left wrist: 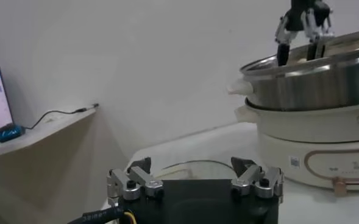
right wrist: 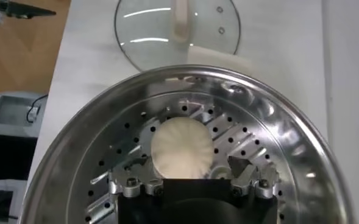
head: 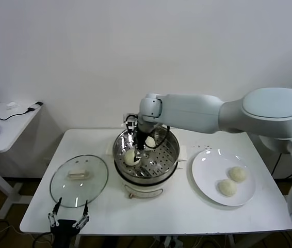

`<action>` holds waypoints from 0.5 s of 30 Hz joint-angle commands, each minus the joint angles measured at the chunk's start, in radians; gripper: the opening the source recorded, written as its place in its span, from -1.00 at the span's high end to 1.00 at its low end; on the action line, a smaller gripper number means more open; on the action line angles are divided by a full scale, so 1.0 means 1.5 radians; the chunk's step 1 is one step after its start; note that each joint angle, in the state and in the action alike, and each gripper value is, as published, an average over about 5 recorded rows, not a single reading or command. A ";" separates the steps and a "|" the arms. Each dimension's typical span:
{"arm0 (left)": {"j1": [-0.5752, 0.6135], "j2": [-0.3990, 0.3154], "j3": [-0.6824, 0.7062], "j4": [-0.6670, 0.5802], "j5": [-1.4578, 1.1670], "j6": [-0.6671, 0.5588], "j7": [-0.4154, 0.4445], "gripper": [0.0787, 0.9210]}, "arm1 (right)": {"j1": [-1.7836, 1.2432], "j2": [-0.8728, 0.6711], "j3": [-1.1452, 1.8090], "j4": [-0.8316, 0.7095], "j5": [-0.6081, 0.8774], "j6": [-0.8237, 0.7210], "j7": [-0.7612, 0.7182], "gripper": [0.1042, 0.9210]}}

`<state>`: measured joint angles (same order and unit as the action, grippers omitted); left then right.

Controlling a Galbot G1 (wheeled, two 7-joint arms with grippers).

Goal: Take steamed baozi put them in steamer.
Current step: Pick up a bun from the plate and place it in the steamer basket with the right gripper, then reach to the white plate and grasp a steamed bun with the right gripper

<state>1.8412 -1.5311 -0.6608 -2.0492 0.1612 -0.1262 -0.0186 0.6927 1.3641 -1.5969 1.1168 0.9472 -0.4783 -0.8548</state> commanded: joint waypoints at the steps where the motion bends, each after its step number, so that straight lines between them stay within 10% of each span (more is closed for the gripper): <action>1: 0.000 0.000 0.002 -0.002 0.003 0.000 0.001 -0.77 | 0.138 -0.162 -0.040 0.096 -0.033 0.084 -0.114 -0.76; 15: -0.004 -0.011 0.004 -0.016 0.016 0.009 0.008 -0.77 | 0.060 -0.534 -0.012 0.230 -0.338 0.144 -0.144 -0.76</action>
<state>1.8410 -1.5397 -0.6546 -2.0671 0.1791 -0.1230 -0.0110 0.8532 0.9143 -1.6585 1.3442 0.7138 -0.3254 -1.0185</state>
